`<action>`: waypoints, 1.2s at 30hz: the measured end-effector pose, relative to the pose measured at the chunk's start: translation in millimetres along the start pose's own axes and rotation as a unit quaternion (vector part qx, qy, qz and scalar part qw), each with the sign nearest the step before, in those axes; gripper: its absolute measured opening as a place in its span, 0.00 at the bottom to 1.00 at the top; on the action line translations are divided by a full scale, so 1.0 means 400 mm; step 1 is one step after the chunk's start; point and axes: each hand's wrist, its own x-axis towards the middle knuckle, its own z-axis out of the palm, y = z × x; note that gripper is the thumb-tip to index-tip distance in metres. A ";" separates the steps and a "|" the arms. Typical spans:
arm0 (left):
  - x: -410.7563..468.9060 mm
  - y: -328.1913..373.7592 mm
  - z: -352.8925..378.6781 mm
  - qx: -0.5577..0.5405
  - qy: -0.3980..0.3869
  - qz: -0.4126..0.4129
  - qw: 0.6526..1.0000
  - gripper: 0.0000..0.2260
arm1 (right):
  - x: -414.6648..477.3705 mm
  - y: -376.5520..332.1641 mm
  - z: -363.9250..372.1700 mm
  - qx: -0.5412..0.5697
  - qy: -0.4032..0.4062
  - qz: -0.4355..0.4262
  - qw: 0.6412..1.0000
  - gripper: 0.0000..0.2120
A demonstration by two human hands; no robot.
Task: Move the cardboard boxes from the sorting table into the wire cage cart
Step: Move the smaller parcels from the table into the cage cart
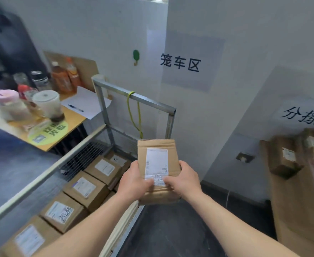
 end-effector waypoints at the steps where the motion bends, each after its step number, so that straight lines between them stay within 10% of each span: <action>1: 0.005 -0.004 -0.006 -0.002 0.013 -0.008 1.000 0.29 | 0.016 -0.011 0.005 -0.004 -0.013 -0.010 1.000 0.23; 36: 0.324 -0.306 -0.210 -0.156 0.116 -0.192 0.962 0.37 | 0.434 -0.314 0.405 -0.181 -0.181 -0.126 0.958 0.22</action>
